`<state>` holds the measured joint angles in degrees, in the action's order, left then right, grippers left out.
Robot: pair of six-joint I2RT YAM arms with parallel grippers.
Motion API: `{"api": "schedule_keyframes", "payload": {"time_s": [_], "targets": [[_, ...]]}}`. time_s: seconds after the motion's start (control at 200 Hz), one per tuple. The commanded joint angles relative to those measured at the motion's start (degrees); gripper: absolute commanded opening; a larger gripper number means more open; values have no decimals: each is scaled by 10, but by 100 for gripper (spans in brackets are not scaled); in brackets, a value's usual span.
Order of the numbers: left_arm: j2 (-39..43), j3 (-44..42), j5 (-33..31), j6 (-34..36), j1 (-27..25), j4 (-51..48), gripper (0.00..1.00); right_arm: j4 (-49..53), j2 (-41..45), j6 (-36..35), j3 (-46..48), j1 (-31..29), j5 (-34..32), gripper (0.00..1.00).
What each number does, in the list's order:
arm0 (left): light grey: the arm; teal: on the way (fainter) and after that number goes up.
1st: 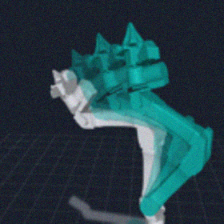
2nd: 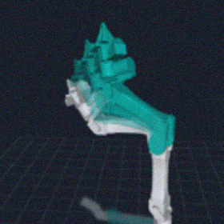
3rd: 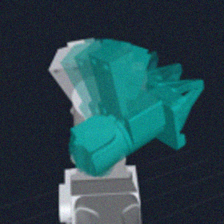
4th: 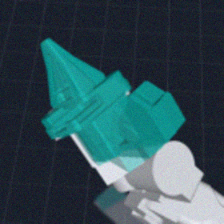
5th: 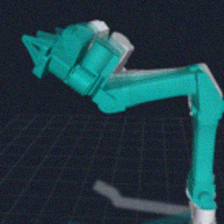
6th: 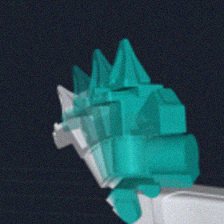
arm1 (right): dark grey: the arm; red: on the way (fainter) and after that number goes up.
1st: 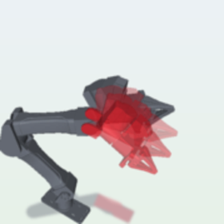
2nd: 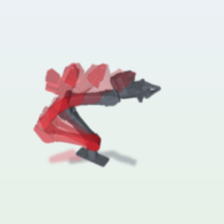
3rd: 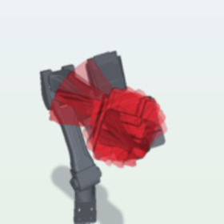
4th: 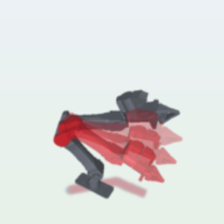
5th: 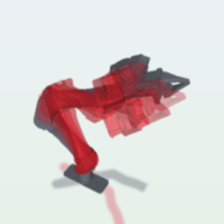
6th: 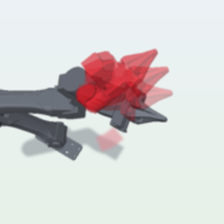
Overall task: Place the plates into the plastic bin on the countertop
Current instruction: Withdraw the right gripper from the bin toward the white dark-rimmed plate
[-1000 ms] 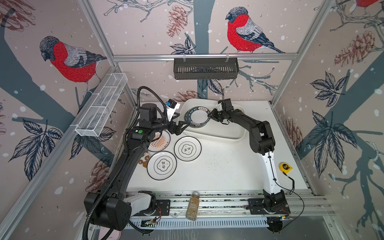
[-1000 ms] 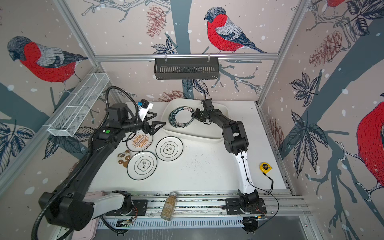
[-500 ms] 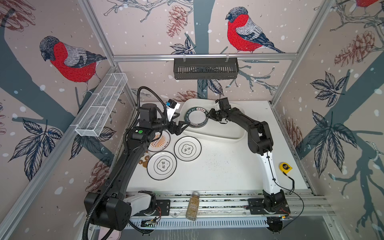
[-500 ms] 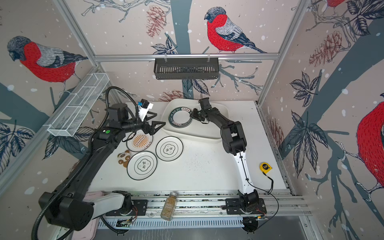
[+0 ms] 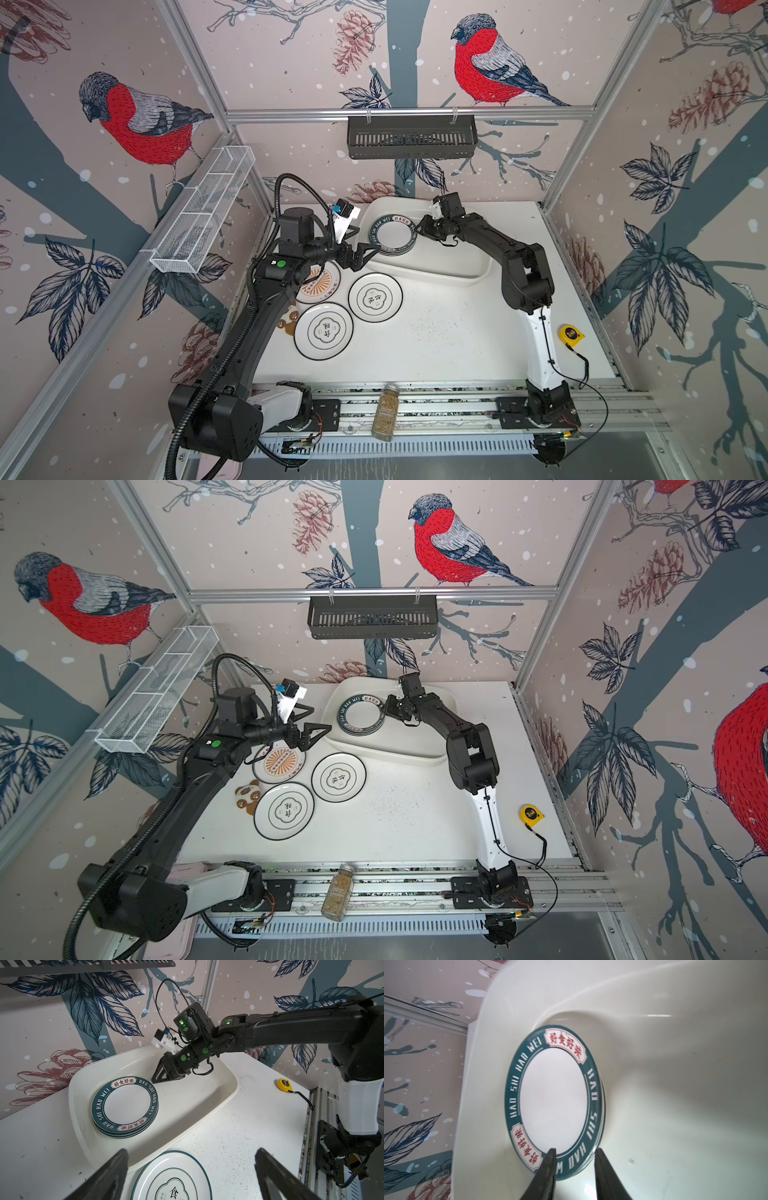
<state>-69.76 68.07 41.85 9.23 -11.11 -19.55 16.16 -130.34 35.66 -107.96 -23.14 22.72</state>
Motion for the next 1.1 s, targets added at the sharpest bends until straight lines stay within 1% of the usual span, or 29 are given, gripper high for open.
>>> {"api": "schedule_keyframes", "payload": {"time_s": [0.0, 0.17, 0.255, 0.295, 0.39, 0.48, 0.62, 0.72, 0.77, 0.811, 0.866, 0.941, 1.041, 1.096], "targets": [[1, 0, 1, -3, 0, 22, 95, -55, 72, -6, 59, -2, 7, 33], [-5, -4, -4, -17, 1, 32, 96, -158, 242, 12, 266, -5, 30, 35], [-7, -13, -8, -23, 1, 38, 96, -209, 328, 24, 376, -16, 50, 36], [-9, -18, -7, -27, 3, 43, 96, -224, 366, 28, 429, -27, 58, 37], [-19, -19, -6, -32, 4, 47, 95, -241, 429, 34, 521, -59, 69, 37], [-29, -6, -10, -28, 6, 38, 95, -285, 475, 59, 606, -108, 73, 38], [-39, 9, -10, -20, 9, 23, 94, -365, 514, 115, 708, -188, 48, 39], [-40, 6, -1, -20, 14, 21, 94, -412, 516, 155, 751, -230, 5, 39], [-41, 4, 3, -20, 16, 21, 94, -413, 514, 161, 757, -242, -17, 39], [-42, 4, 4, -20, 15, 21, 94, -407, 513, 167, 760, -251, -50, 39], [-42, 4, 6, -20, 16, 22, 94, -411, 511, 192, 768, -261, -88, 39], [-42, 3, 9, -20, 16, 24, 94, -465, 501, 222, 781, -274, -106, 39], [-44, 3, 13, -22, 16, 26, 94, -495, 482, 269, 786, -296, -162, 39], [-44, 2, 14, -24, 16, 29, 93, -524, 466, 297, 795, -301, -181, 39]]}}
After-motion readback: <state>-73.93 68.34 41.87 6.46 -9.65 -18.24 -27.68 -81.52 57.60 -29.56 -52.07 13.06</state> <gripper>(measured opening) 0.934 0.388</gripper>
